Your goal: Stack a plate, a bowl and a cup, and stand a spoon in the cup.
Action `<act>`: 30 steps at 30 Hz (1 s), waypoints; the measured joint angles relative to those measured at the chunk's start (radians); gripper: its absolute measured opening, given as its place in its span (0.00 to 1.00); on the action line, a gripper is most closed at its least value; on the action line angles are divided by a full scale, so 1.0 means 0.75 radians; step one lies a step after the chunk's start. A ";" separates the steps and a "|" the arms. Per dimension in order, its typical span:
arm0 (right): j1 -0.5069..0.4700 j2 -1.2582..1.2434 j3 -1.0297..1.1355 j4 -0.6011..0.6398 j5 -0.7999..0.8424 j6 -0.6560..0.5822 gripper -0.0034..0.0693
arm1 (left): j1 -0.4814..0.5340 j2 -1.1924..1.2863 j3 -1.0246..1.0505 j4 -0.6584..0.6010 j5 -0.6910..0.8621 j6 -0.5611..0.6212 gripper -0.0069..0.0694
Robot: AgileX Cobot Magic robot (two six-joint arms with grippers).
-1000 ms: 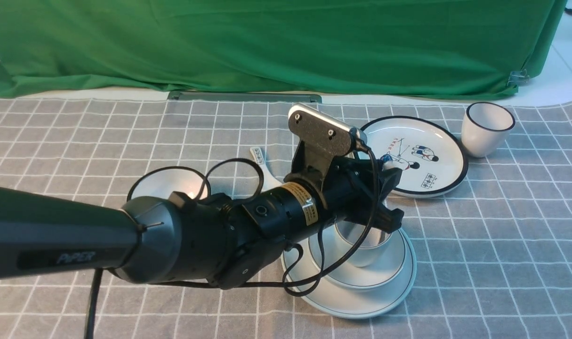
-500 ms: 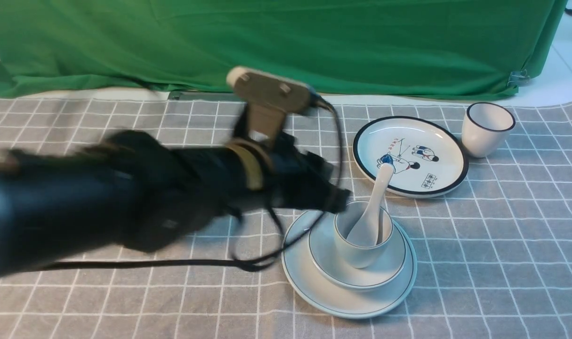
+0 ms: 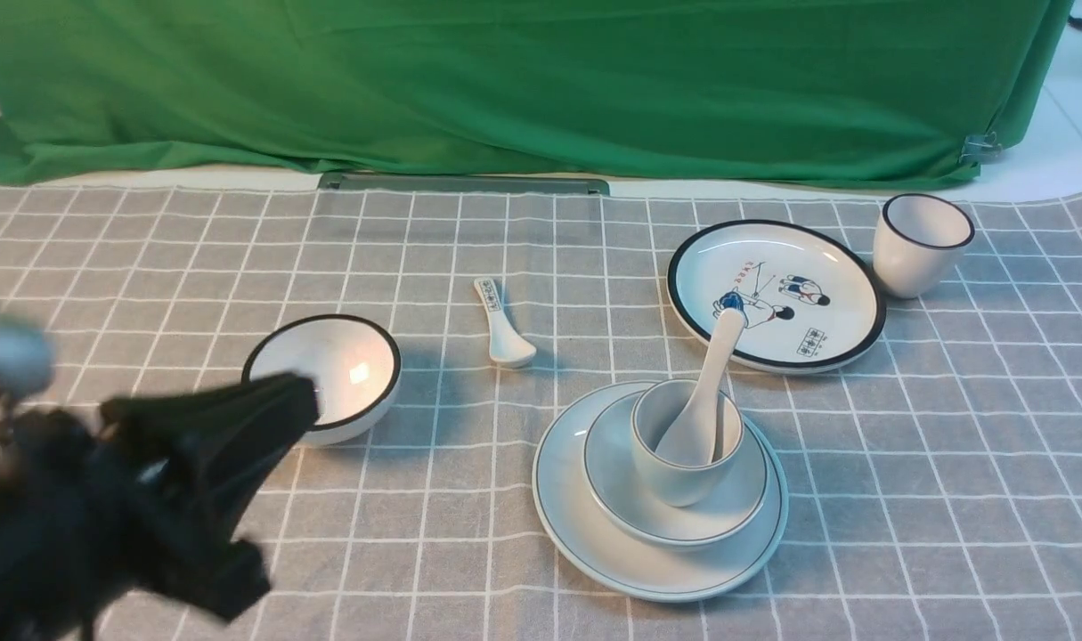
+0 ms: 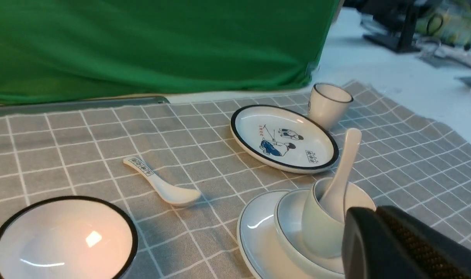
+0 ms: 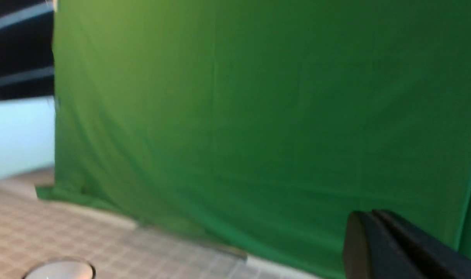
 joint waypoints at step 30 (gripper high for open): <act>0.000 -0.006 0.041 0.000 -0.054 -0.002 0.24 | 0.015 -0.189 0.163 -0.115 -0.054 0.208 0.11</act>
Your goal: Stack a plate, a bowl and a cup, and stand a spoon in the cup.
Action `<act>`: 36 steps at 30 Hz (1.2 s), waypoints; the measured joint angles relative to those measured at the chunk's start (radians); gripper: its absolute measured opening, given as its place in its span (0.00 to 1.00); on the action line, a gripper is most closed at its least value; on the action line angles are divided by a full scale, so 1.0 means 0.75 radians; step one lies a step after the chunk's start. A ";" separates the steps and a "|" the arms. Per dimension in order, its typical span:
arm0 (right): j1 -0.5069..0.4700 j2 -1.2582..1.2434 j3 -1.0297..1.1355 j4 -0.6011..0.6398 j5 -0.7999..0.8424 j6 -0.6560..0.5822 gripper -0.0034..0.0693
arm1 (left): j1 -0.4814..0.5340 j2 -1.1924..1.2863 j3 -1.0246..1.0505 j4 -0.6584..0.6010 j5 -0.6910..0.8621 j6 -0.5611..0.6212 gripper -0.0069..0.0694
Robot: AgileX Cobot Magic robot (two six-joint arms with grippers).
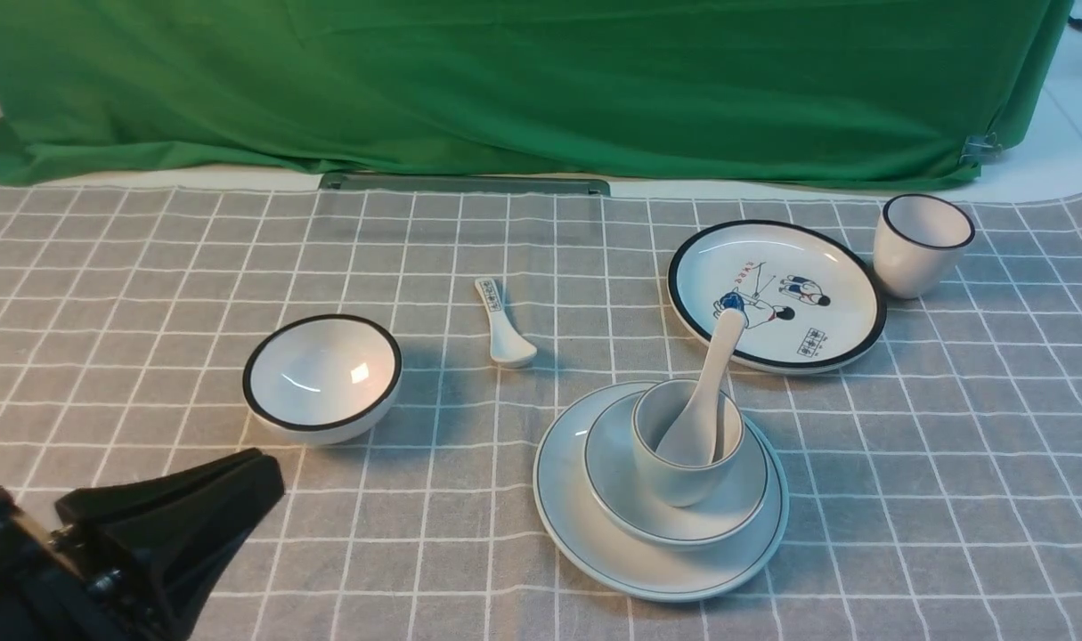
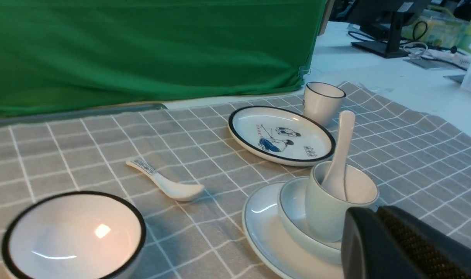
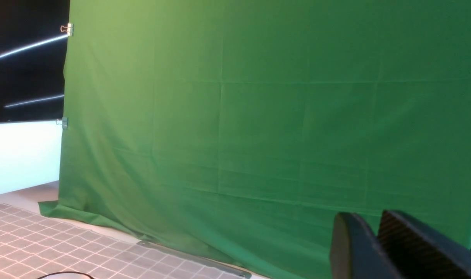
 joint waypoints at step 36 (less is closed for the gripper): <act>0.000 0.000 0.000 0.001 0.000 0.000 0.30 | 0.758 -0.593 0.297 -0.307 0.470 0.396 0.11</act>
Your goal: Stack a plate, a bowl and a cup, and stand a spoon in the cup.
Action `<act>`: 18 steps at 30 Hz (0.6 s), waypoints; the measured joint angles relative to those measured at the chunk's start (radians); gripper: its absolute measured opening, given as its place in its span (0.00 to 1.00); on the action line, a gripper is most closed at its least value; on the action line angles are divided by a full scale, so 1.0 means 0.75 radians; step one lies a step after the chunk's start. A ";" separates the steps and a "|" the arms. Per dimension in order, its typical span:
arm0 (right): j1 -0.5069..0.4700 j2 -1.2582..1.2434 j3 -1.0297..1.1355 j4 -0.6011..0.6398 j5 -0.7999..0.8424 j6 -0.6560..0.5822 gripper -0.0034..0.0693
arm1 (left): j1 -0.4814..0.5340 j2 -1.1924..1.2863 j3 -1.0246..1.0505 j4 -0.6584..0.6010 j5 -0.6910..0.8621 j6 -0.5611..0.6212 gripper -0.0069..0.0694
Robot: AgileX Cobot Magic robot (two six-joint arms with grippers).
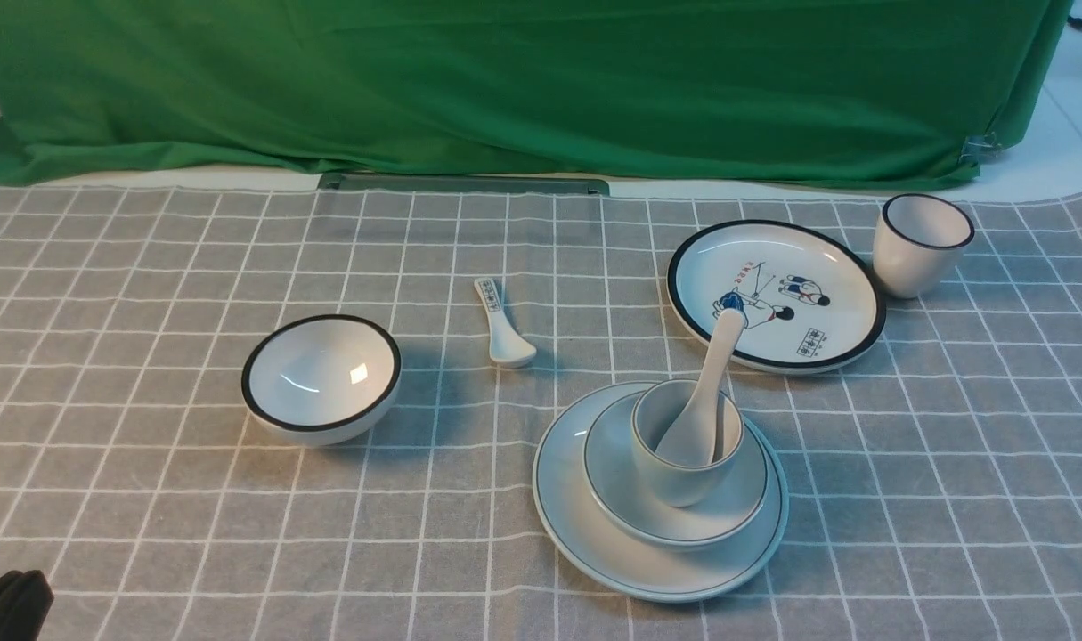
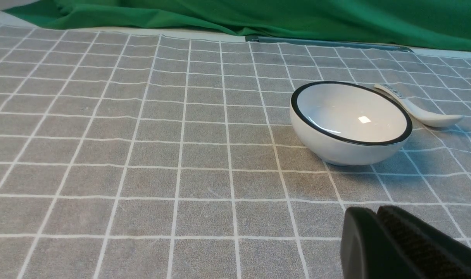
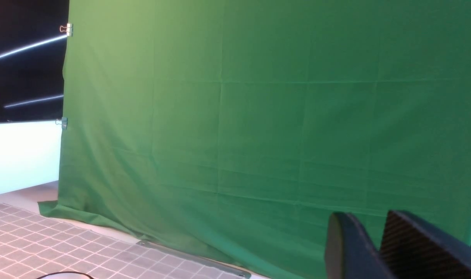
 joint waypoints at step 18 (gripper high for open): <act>0.000 0.000 0.000 0.000 0.000 0.000 0.34 | 0.000 0.000 0.000 0.002 0.000 0.000 0.11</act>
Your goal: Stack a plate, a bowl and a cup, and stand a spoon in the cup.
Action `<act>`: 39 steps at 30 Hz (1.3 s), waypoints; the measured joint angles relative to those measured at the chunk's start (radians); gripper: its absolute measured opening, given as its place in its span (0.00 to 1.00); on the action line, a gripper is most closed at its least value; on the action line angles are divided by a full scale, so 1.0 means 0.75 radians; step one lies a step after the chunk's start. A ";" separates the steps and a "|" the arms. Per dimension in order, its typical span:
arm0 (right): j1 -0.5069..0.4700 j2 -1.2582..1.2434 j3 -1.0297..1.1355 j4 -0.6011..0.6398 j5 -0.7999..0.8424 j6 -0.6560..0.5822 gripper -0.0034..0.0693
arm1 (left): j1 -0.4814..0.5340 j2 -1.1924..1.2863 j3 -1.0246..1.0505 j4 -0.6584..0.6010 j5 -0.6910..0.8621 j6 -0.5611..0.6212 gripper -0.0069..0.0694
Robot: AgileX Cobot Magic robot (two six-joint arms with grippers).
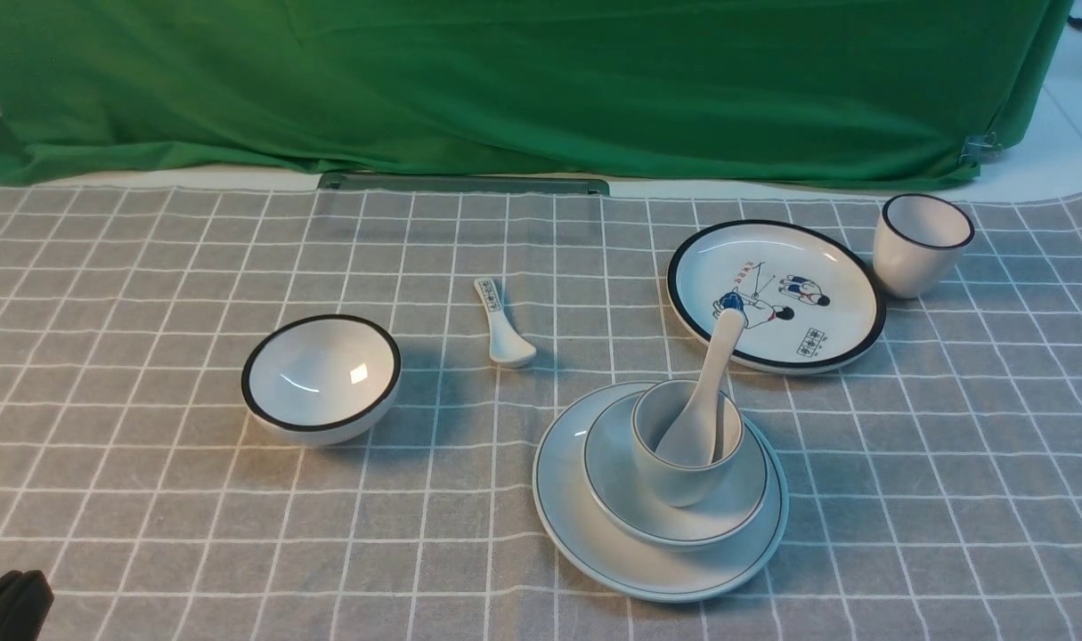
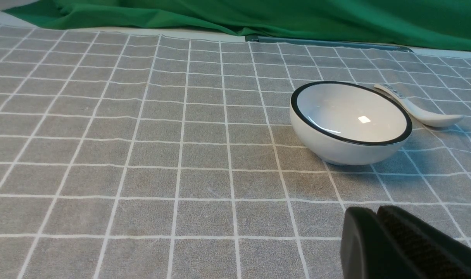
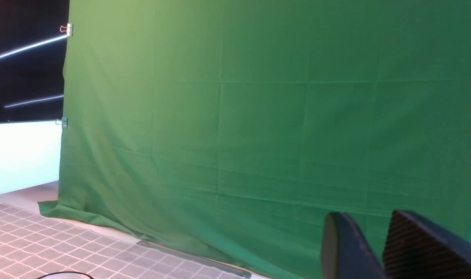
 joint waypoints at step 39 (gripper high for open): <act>-0.636 0.005 0.638 -0.001 0.140 -0.061 0.38 | 0.000 0.000 0.000 0.010 0.000 0.059 0.11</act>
